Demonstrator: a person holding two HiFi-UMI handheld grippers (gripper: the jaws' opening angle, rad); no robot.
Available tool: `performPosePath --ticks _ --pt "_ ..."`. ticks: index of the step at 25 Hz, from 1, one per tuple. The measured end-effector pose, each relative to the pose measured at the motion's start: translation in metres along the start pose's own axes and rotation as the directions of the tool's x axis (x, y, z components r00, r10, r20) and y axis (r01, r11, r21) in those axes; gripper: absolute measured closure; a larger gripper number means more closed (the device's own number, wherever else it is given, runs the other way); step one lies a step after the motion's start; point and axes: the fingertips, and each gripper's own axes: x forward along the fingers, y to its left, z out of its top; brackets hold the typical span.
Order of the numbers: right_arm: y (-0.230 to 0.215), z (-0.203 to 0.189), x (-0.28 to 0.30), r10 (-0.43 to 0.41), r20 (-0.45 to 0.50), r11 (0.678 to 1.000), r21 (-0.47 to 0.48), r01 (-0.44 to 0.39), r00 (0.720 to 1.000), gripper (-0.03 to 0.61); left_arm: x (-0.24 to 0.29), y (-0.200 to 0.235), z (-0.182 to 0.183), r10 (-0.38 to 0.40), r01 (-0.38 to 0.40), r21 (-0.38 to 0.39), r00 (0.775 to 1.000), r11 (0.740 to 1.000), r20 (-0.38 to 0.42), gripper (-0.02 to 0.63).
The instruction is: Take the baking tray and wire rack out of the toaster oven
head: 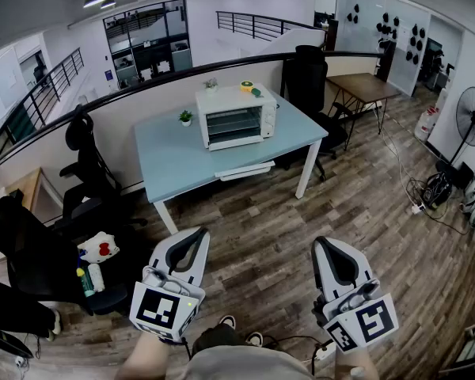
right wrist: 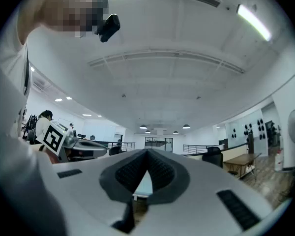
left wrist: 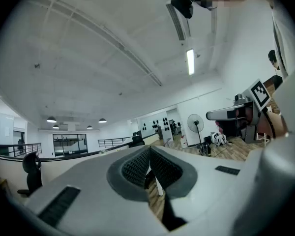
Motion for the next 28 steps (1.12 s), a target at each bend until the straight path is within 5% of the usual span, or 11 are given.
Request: performPosePath --ticks 13,14,15,16,18,28 --pt "-0.032 0.002 -0.01 -0.032 0.031 0.999 0.036 0.031 0.999 0.573 0.022 -0.017 0.005 0.022 -0.022 -0.017 1.0 1.0 0.009 0.607" --pt "-0.036 0.002 -0.008 -0.04 0.033 0.998 0.046 0.038 0.999 0.518 0.025 -0.014 0.006 0.052 -0.052 -0.017 0.999 0.998 0.016 0.533" --pt "-0.041 0.001 -0.006 -0.049 0.03 0.998 0.05 0.047 0.998 0.378 0.027 -0.011 0.007 0.085 -0.085 -0.011 0.996 0.996 0.02 0.329" --pt "-0.045 -0.002 -0.004 -0.062 0.018 0.997 0.045 0.061 0.998 0.234 0.03 -0.008 0.009 0.114 -0.114 -0.002 0.993 0.993 0.027 0.257" --pt "-0.056 -0.01 -0.001 -0.097 -0.016 0.995 0.018 0.097 0.995 0.144 0.033 -0.004 0.012 0.144 -0.144 -0.006 0.988 0.99 0.057 0.208" --pt "-0.095 -0.033 0.031 -0.157 -0.048 0.984 0.077 0.16 0.986 0.172 0.08 0.013 -0.013 0.111 -0.109 -0.11 0.994 0.988 0.014 0.202"
